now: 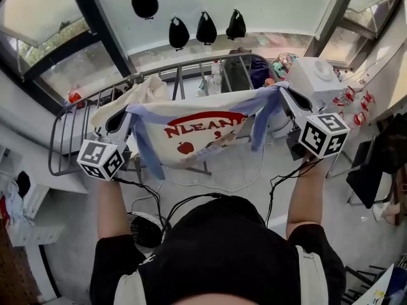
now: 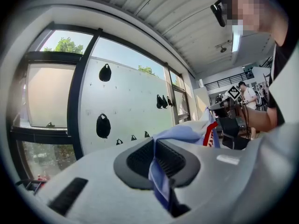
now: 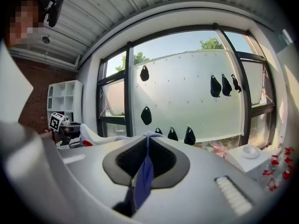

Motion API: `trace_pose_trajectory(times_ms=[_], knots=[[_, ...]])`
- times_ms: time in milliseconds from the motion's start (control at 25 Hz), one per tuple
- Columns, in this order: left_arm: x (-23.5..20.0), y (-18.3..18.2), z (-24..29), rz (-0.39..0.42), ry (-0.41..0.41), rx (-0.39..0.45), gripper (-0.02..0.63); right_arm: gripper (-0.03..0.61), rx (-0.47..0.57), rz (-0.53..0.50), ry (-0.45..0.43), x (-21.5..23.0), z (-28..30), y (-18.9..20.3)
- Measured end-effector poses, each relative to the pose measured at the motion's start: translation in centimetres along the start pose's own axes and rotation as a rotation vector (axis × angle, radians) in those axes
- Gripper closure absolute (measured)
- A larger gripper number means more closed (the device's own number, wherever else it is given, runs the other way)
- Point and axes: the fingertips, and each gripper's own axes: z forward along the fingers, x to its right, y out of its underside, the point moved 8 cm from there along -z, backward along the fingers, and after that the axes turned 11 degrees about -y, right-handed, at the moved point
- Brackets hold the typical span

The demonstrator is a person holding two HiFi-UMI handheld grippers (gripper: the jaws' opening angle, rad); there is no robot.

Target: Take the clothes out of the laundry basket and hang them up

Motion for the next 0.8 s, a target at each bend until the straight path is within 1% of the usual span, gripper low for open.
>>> trace_pose_trajectory(times_ms=[80,240,440,520,600,680,800], knots=[[0.7,-0.5,2.9,0.005,-0.014,-0.018,0.597,0.548,-0.015,-0.013,0.019,2.8,0.1,-0.6],[1.9,-1.6,8.3,0.045,-0.04,-0.047,0.597,0.548,-0.028,-0.022,0.058,8.1,1.1,-1.9],[1.7,-3.0,14.3,0.071,-0.07,-0.074,0.597,0.548,-0.025,-0.011,0.101,13.9,3.9,-3.8],[1.5,-3.6,16.5,0.109,-0.098,-0.091,0.597,0.548,-0.035,-0.012,0.11,15.9,5.4,-4.3],[1.1,-3.9,18.6,0.128,-0.124,-0.113,0.597,0.548,-0.053,-0.022,0.121,17.8,7.1,-4.6],[0.5,-4.0,20.7,0.131,-0.132,-0.145,0.597,0.548,-0.078,-0.037,0.139,19.3,8.9,-4.7],[-0.5,-3.4,23.4,0.164,-0.132,-0.209,0.595,0.548,-0.116,-0.035,0.166,21.0,11.7,-4.4]])
